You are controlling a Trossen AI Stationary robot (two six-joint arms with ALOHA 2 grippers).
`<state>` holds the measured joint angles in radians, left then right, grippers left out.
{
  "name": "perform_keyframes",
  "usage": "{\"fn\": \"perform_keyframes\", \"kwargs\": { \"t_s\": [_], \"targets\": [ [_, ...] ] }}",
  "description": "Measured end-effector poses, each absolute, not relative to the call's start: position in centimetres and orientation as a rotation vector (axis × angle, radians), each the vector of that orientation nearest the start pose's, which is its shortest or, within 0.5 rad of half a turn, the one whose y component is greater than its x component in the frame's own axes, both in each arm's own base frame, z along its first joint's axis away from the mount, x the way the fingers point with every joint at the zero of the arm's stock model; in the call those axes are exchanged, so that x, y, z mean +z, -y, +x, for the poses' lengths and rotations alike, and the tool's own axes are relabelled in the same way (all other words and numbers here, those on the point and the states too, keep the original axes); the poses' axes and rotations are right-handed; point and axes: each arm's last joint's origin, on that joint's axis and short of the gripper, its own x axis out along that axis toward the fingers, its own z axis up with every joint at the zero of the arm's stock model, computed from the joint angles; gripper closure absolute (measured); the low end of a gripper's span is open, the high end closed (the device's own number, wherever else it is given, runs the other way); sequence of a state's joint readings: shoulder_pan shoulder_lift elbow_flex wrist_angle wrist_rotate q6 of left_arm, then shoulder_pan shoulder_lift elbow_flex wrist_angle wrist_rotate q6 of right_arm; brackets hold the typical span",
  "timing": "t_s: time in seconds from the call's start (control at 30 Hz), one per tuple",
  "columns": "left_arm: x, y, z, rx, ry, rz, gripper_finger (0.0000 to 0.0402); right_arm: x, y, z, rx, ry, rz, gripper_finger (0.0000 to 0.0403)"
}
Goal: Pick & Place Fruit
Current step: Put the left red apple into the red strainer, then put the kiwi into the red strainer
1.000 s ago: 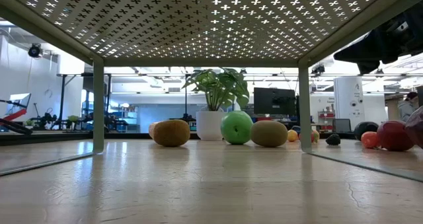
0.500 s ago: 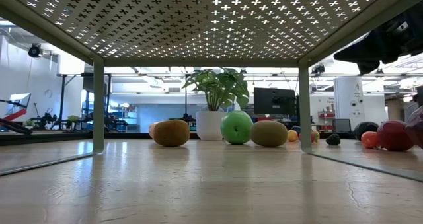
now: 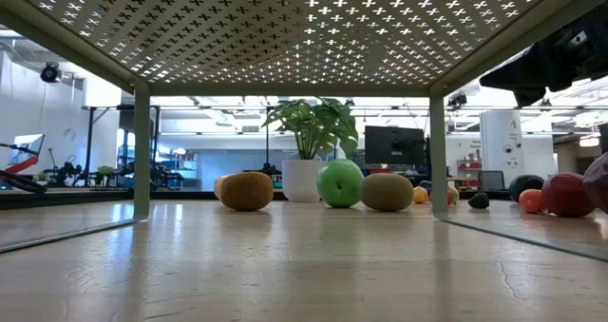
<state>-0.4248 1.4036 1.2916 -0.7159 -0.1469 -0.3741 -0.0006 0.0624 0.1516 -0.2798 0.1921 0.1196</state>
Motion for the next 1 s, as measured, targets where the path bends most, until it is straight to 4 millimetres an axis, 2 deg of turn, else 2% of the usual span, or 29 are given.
{"fn": "perform_keyframes", "kwargs": {
  "t_s": [0.5, 0.67, 0.83, 1.0],
  "targets": [
    [34.7, 11.0, 26.9, -0.085, -0.783, -0.059, 0.0002, 18.3, 0.6, 9.0, -0.203, -0.178, 0.101, 0.0394],
    [36.8, 10.5, 26.6, -0.069, -0.710, 0.057, 0.0002, 18.3, 0.6, 9.0, -0.203, -0.179, 0.101, 0.0394],
    [39.4, 10.1, 26.3, -0.073, -0.616, 0.269, 0.0002, 18.3, 0.6, 9.0, -0.203, -0.178, 0.101, 0.0394],
    [41.8, 9.5, 26.0, 0.094, -0.528, 0.316, 0.0002, 18.3, 0.6, 9.0, -0.203, -0.179, 0.101, 0.0394]
  ]
}}
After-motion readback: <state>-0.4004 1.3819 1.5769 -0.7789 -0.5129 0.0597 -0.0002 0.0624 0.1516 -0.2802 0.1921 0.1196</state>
